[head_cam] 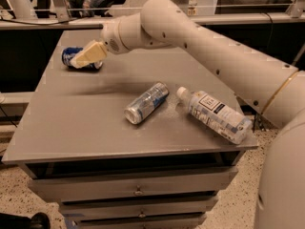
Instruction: Pick pepsi can
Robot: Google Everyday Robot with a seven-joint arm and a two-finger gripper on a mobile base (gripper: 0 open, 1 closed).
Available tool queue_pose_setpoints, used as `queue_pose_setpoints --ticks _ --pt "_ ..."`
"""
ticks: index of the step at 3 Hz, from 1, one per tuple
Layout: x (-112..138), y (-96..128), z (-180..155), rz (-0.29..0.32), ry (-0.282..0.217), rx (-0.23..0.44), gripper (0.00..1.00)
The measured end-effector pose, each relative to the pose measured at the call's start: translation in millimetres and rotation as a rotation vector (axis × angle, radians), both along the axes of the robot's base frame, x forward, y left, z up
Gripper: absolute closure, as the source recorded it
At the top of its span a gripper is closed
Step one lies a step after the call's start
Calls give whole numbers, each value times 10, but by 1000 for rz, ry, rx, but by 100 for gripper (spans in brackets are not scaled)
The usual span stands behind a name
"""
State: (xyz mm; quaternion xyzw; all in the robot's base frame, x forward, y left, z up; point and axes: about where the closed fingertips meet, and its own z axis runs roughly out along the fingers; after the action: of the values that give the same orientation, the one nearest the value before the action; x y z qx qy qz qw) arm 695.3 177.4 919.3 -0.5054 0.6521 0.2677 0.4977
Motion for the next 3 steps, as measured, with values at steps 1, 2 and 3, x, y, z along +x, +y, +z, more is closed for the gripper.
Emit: queue_pose_setpoints --ticks 1,2,3 --pt "127 390 -209 48 4 17 0" --pt "188 606 -444 75 20 15 0" --pt "210 679 -601 87 29 2 0"
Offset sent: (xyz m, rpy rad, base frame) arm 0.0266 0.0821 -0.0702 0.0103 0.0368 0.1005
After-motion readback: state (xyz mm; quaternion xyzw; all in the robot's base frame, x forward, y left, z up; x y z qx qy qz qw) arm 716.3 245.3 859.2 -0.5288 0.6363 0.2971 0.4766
